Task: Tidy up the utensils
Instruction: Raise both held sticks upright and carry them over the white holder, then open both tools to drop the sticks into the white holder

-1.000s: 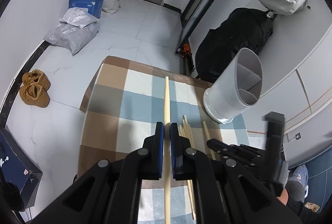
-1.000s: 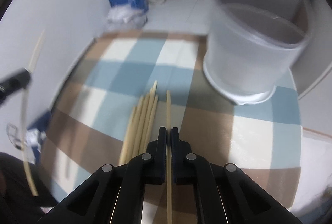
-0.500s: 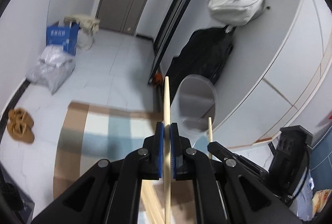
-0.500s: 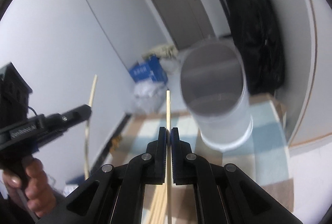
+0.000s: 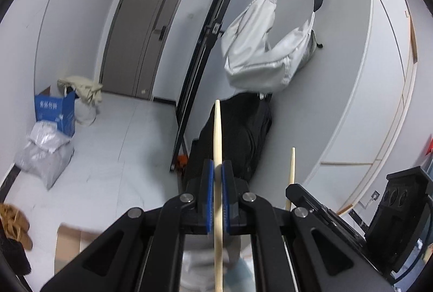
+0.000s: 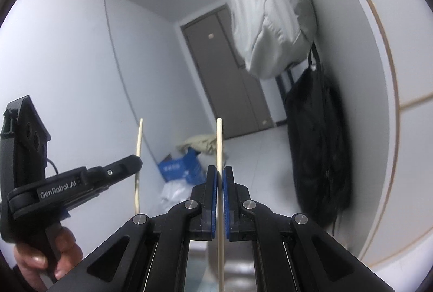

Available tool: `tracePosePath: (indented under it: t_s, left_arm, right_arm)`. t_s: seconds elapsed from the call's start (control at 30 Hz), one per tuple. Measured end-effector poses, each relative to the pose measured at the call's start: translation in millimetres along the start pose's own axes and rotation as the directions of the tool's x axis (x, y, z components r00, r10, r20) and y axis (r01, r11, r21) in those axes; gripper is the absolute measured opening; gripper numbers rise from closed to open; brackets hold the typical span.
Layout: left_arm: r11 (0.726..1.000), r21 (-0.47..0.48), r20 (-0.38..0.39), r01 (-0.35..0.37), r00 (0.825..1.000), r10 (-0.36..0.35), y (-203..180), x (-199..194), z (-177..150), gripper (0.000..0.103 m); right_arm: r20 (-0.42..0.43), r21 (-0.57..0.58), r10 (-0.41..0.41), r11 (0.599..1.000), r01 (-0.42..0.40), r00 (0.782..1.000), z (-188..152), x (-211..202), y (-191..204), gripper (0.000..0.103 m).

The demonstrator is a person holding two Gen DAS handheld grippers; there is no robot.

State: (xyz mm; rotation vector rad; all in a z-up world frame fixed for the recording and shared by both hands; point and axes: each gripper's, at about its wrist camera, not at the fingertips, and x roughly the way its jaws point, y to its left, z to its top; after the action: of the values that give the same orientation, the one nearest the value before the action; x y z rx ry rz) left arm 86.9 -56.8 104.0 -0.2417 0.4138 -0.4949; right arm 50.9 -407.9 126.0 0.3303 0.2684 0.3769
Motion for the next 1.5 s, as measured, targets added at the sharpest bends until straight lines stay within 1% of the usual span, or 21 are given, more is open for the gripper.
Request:
tracePosePath:
  t_s: [0.07, 0.2, 0.27, 0.37, 0.5, 0.63, 0.73, 1.0, 1.07, 1.1, 1.17, 1.3, 1.37, 1.43, 1.5]
  left_arm:
    - [1.000, 0.013, 0.023, -0.003, 1.000, 0.003, 0, 12, 6, 0.002]
    - [0.999, 0.048, 0.060, -0.021, 0.998, 0.018, 5, 33, 2, 0.002]
    - [0.999, 0.035, 0.061, 0.007, 0.998, -0.009, 13, 39, -4, 0.002]
    - [0.999, 0.031, 0.075, 0.010, 0.997, -0.012, 22, 52, -9, 0.002]
    - [0.998, 0.063, 0.074, 0.011, 0.997, -0.016, 27, 62, -24, 0.002]
    - [0.997, 0.071, 0.077, 0.017, 0.997, -0.023, 29, 60, -35, 0.002]
    - [0.997, 0.078, 0.070, 0.031, 0.997, -0.036, 29, 58, -42, 0.002]
    - [0.996, 0.077, 0.050, 0.041, 0.998, -0.045, 32, 47, -52, 0.002]
    - [0.995, 0.078, 0.042, 0.057, 0.997, -0.060, 31, 41, -55, 0.002]
    - [0.995, 0.084, 0.035, 0.063, 0.997, -0.066, 30, 52, -52, 0.002]
    - [0.992, 0.098, 0.018, 0.076, 0.997, -0.078, 27, 60, -47, 0.002]
    - [0.990, 0.103, -0.008, 0.096, 0.995, -0.096, 23, 64, -46, 0.002]
    - [0.989, 0.092, -0.037, 0.113, 0.993, -0.110, 26, 68, -45, 0.002]
    - [0.986, 0.089, -0.072, 0.140, 0.988, -0.134, 27, 68, -42, 0.002]
    - [0.982, 0.087, -0.096, 0.166, 0.983, -0.157, 27, 67, -41, 0.002]
  right_arm:
    - [0.019, 0.002, -0.004, 1.000, 0.004, 1.000, 11, 17, -7, 0.003]
    - [0.074, -0.031, -0.009, 0.999, 0.011, 0.997, 19, 55, -17, 0.003]
    - [0.102, -0.049, -0.003, 0.999, 0.008, 0.995, 21, 70, -24, 0.003]
    - [0.123, -0.057, -0.012, 0.998, 0.019, 0.992, 15, 89, -31, 0.003]
    - [0.127, -0.045, -0.031, 0.998, 0.037, 0.991, 4, 105, -40, 0.003]
    - [0.146, -0.032, -0.053, 0.998, 0.058, 0.988, 0, 108, -47, 0.003]
    - [0.157, -0.049, -0.058, 0.997, 0.067, 0.986, -3, 103, -44, 0.003]
    - [0.147, -0.085, -0.069, 0.993, 0.082, 0.987, -17, 99, -39, 0.003]
    - [0.145, -0.087, -0.073, 0.992, 0.086, 0.987, -17, 99, -40, 0.003]
    - [0.141, -0.083, -0.070, 0.993, 0.082, 0.988, -18, 97, -40, 0.003]
    - [0.130, -0.085, -0.070, 0.993, 0.081, 0.989, -21, 94, -40, 0.004]
    - [0.100, -0.092, -0.063, 0.993, 0.073, 0.993, -29, 90, -40, 0.004]
    - [0.075, -0.104, -0.056, 0.992, 0.064, 0.996, -35, 87, -38, 0.004]
    - [0.047, -0.107, -0.045, 0.993, 0.050, 0.998, -41, 83, -37, 0.004]
    - [0.013, -0.101, -0.028, 0.994, 0.029, 1.000, -45, 80, -38, 0.007]
